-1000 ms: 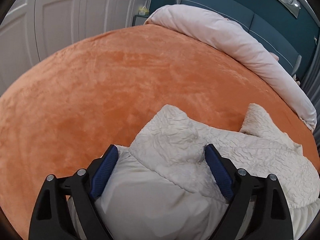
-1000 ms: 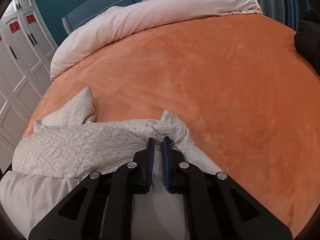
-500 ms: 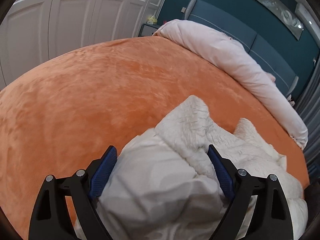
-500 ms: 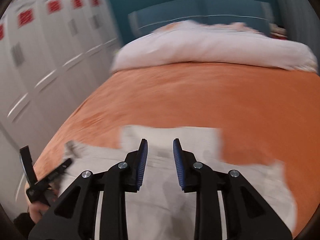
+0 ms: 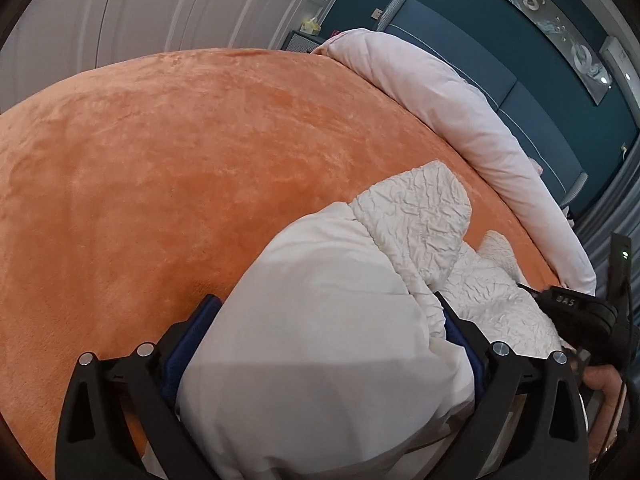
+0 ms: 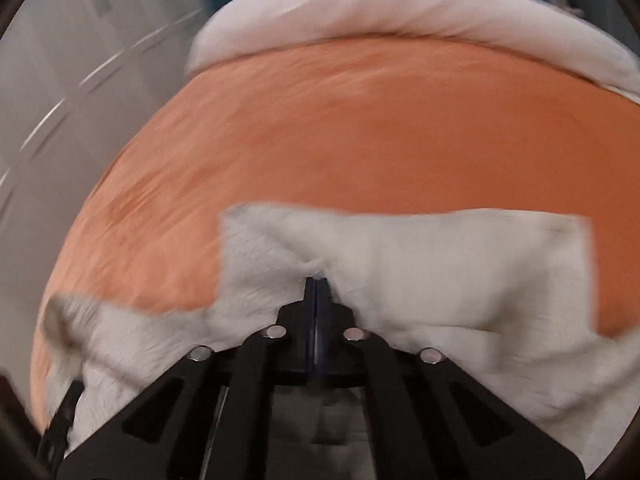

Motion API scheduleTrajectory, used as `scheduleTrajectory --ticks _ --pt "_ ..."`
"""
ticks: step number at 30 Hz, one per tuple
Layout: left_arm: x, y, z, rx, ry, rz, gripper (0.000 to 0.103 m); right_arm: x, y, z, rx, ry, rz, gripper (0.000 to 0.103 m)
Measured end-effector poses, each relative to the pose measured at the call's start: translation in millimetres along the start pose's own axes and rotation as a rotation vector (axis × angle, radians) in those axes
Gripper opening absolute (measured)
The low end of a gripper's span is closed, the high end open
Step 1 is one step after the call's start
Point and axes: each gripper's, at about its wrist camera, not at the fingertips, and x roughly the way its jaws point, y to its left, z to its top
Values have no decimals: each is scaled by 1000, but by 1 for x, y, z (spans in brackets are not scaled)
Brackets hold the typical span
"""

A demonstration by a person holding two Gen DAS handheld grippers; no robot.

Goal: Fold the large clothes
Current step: 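Press the folded jacket with the left gripper while the right gripper releases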

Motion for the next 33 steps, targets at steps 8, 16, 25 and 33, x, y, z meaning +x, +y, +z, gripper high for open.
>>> scheduleTrajectory --ticks 8,16,25,33 --pt "1 0 2 13 6 16 98 -75 -65 -17 115 -138 -7 5" --pt "8 -10 2 64 32 90 98 -42 -117 -10 201 -35 -129 0" --pt "-14 -4 7 34 50 61 98 -166 -92 -78 76 -240 77 11" --pt "-117 40 -32 -60 38 14 97 -210 -51 -167 -79 -174 130 20"
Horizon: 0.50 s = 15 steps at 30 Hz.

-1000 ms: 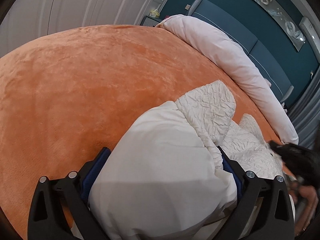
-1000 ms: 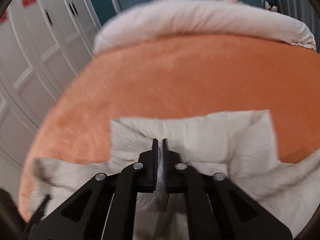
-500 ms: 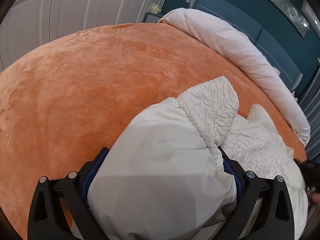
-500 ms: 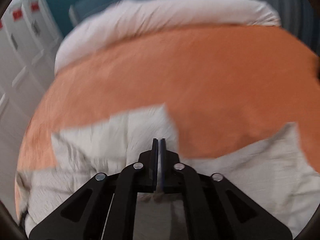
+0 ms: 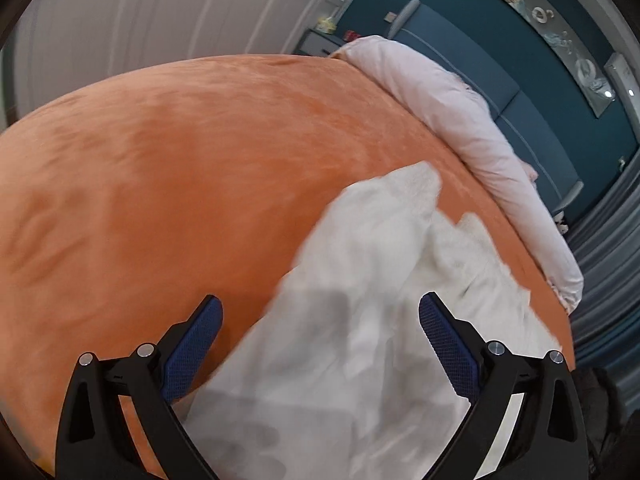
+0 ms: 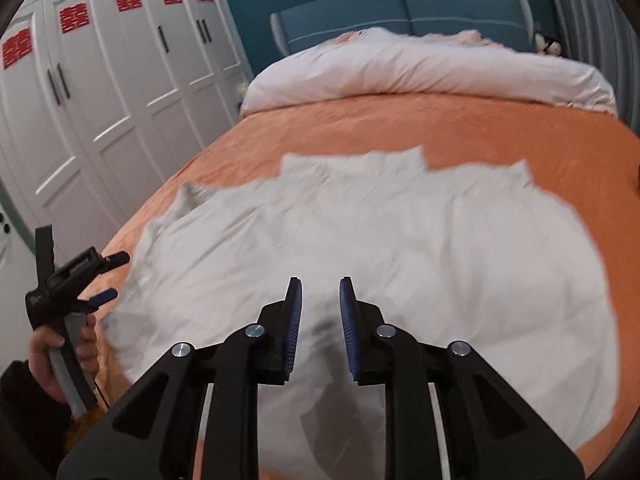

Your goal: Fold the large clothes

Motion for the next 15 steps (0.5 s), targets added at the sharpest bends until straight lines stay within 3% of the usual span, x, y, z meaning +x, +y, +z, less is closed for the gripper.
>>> scheduleTrajectory --ticks 3,6,11,15 --pt "-13 20 -16 -29 23 43 97 17 30 3 -15 13 24 20" --pt "-10 35 -30 -66 57 39 97 38 56 11 -61 27 47 20" --pt "-5 18 -37 21 34 68 97 87 80 -3 -102 110 -7 19" --pt "2 15 -36 41 25 46 97 102 80 -15 -111 125 -47 19"
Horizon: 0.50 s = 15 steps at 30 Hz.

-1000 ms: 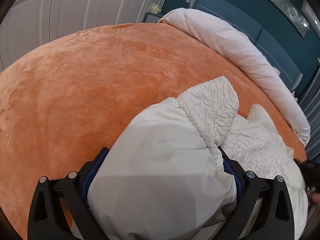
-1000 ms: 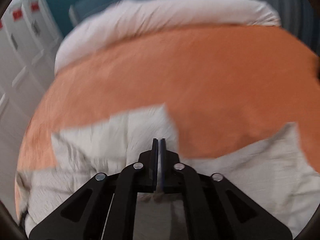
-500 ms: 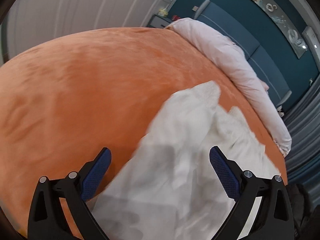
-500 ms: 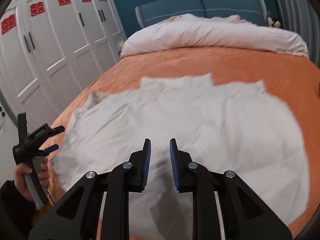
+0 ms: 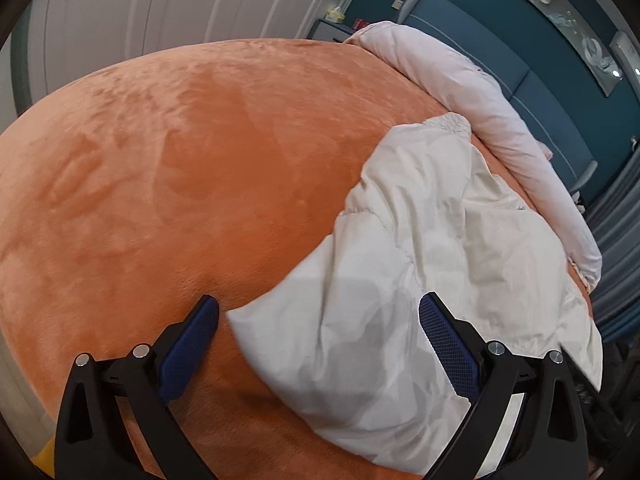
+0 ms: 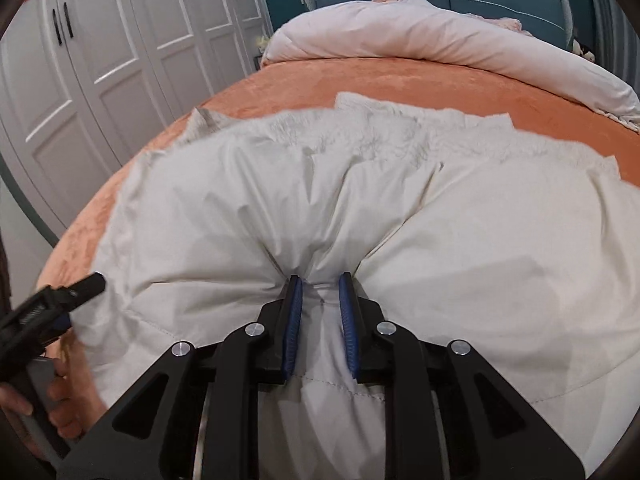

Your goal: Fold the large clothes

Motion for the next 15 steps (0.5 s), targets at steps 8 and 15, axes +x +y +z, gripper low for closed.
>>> scheduleTrajectory --ticks 8,15 --pt "22 -22 9 -11 71 -169 70 16 -6 8 45 56 14 17" --pt "-6 -42 20 -50 80 -323 10 -39 -25 17 122 -31 48 19"
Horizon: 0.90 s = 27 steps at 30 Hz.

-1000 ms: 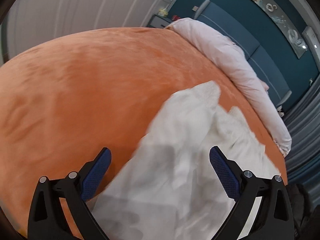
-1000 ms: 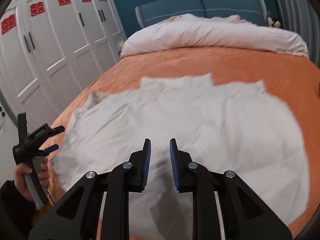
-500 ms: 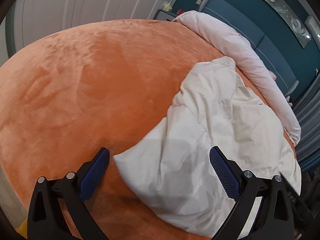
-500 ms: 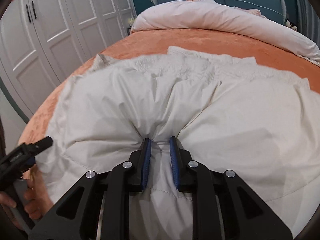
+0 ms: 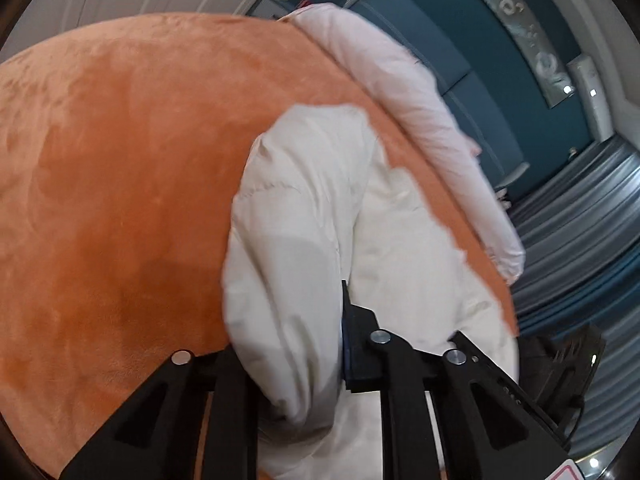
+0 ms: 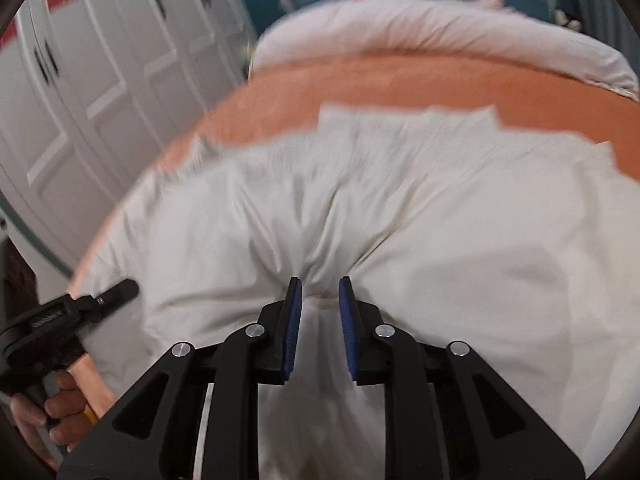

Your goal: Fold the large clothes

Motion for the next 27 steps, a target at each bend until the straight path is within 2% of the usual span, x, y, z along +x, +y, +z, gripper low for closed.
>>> scheduleTrajectory --ticks 3,5,8,12,17,22,25,27 --pt "-21 -8 7 0 -33 -35 5 -33 -19 -13 4 -38 -50 18" --pt "-30 -15 6 -1 -44 -51 4 -41 -32 -28 29 -16 -51 15" --pt "-39 -33 5 18 -61 -67 4 -34 -41 -47 22 19 -52 12" --pt "-52 -67 2 67 -92 -104 3 -14 -42 -47 17 36 -53 12" --pt "-64 -129 -13 209 -112 -181 3 3 -47 -44 35 32 -11 12" --pt "-42 -198 -40 353 -44 -276 3 1 -62 -45 93 17 72 10" --pt "-20 -231 -55 428 3 -311 3 -26 -71 -53 133 9 105 9" --pt "-4 -251 -68 471 47 -328 3 -58 -79 -66 137 -11 128 9"
